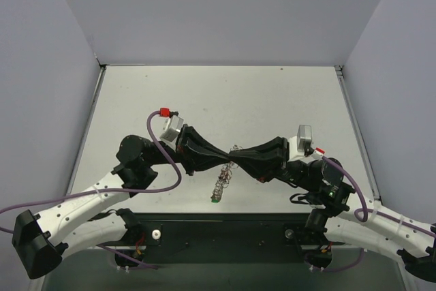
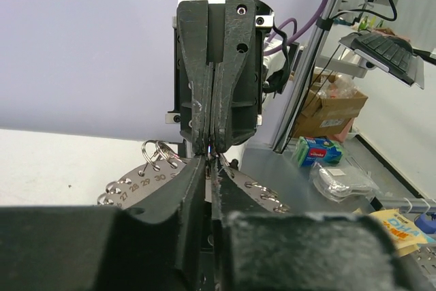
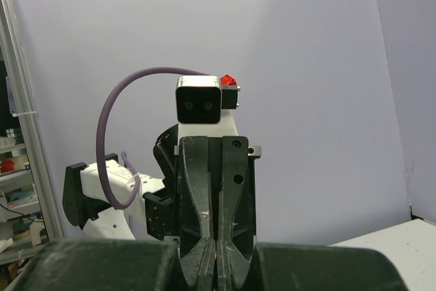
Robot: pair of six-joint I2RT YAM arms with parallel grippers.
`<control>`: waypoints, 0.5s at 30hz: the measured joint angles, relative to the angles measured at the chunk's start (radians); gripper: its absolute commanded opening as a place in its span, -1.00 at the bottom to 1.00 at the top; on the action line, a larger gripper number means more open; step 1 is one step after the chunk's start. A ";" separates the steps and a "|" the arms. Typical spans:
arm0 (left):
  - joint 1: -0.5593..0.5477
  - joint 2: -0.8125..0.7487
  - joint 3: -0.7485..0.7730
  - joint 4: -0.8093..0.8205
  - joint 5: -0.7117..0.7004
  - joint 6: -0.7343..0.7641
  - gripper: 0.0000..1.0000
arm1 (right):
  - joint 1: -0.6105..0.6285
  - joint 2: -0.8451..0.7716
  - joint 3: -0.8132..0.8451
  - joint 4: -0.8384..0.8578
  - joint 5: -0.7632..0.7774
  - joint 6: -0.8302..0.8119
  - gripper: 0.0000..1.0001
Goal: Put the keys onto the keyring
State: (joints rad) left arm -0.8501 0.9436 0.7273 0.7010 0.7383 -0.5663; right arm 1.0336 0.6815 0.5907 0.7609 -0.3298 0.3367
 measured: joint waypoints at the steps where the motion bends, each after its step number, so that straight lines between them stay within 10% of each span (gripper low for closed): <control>1: 0.000 0.002 0.003 -0.001 0.001 -0.002 -0.95 | 0.000 0.000 0.000 0.001 0.000 0.000 -1.00; 8: -0.003 0.009 0.016 -0.005 -0.004 0.001 -1.00 | 0.000 0.000 0.000 0.019 0.004 0.000 -1.00; 15: -0.021 -0.031 0.023 -0.174 -0.115 0.080 -1.00 | 0.000 -0.016 -0.004 -0.005 0.045 -0.006 -0.03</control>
State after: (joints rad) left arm -0.8707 0.9123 0.7506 0.5266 0.6235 -0.4862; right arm 1.0336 0.6651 0.5869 0.7563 -0.2848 0.3309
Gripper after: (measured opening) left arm 0.020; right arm 0.293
